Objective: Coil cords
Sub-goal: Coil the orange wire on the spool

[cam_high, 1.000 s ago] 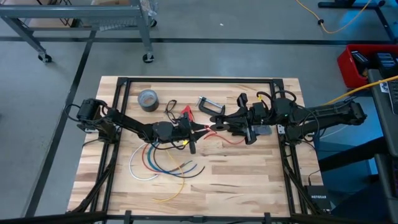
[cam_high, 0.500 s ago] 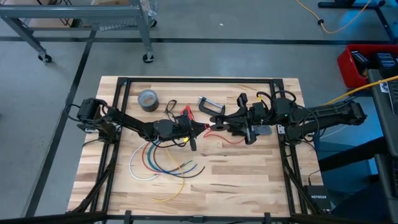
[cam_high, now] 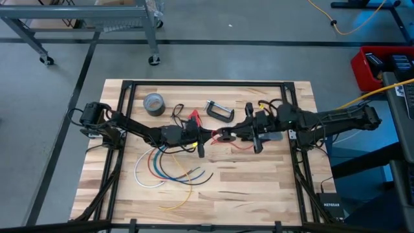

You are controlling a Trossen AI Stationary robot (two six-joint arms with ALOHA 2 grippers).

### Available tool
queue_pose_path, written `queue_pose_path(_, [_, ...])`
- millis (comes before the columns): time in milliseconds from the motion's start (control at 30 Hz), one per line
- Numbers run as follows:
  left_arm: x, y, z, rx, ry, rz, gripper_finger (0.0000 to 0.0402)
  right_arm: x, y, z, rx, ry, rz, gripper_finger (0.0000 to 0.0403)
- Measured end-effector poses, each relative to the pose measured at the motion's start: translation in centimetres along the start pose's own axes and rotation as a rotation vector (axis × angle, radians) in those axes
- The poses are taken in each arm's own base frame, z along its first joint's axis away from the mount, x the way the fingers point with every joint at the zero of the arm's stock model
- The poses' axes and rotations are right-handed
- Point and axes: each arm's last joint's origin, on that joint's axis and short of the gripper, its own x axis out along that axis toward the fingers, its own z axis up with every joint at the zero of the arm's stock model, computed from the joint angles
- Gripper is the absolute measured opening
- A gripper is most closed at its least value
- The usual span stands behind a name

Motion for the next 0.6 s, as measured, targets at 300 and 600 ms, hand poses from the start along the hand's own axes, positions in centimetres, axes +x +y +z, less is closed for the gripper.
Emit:
queue_pose_path(300, [-1.7,0.4,1.0,-0.118,0.171,0.065,0.0000,-0.4,0.0,-2.2,0.024,0.229,0.004,0.0005])
queue_pose_path(600, [-2.9,1.0,3.6,-0.305,0.140,0.077,0.0000,-0.6,-0.3,-3.5,0.021,0.359,-0.091,0.0005])
